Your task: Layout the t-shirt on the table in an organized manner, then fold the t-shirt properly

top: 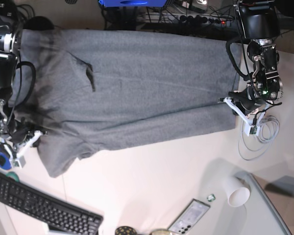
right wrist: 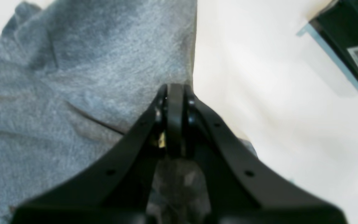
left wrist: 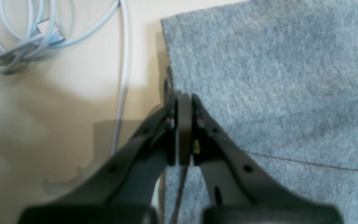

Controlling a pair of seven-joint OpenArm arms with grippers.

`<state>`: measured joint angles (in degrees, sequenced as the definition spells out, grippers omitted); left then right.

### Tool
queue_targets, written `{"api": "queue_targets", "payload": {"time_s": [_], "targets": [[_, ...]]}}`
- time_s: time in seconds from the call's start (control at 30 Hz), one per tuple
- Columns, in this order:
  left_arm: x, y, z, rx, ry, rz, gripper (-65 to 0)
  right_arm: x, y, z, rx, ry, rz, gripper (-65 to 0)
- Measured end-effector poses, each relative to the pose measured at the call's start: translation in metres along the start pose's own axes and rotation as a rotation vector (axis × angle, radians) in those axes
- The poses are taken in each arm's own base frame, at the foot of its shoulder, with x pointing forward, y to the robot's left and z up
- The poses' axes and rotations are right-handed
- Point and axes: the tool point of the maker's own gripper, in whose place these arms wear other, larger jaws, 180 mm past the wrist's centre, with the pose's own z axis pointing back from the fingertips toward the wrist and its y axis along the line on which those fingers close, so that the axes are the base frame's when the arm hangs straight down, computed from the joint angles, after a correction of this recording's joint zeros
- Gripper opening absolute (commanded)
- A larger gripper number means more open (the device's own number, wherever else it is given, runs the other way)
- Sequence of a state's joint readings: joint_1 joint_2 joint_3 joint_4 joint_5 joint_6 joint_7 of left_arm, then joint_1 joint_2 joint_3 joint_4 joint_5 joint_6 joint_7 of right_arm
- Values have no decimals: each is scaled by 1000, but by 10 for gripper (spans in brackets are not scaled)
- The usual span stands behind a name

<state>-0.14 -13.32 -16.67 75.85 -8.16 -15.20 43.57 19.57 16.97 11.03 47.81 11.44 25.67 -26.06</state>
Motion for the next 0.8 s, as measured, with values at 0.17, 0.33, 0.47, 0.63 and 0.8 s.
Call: {"api": "queue_targets", "payload": {"time_s": [0.17, 0.33, 0.47, 0.63, 0.8], "targets": [[0, 0, 0, 0, 0, 0, -650, 12, 2, 8, -7, -30, 33, -650], [-1, 0, 0, 0, 1, 0, -650, 9, 2, 8, -6, -20, 32, -650], [-3, 0, 0, 0, 6, -1, -650, 9, 5, 7, -1, -21, 30, -650], [-3, 1, 0, 1, 4, 2, -650, 8, 12, 4, 12, -22, 26, -650], [9, 0, 0, 0, -16, 4, -642, 8, 11, 5, 9, -21, 28, -650]]}}
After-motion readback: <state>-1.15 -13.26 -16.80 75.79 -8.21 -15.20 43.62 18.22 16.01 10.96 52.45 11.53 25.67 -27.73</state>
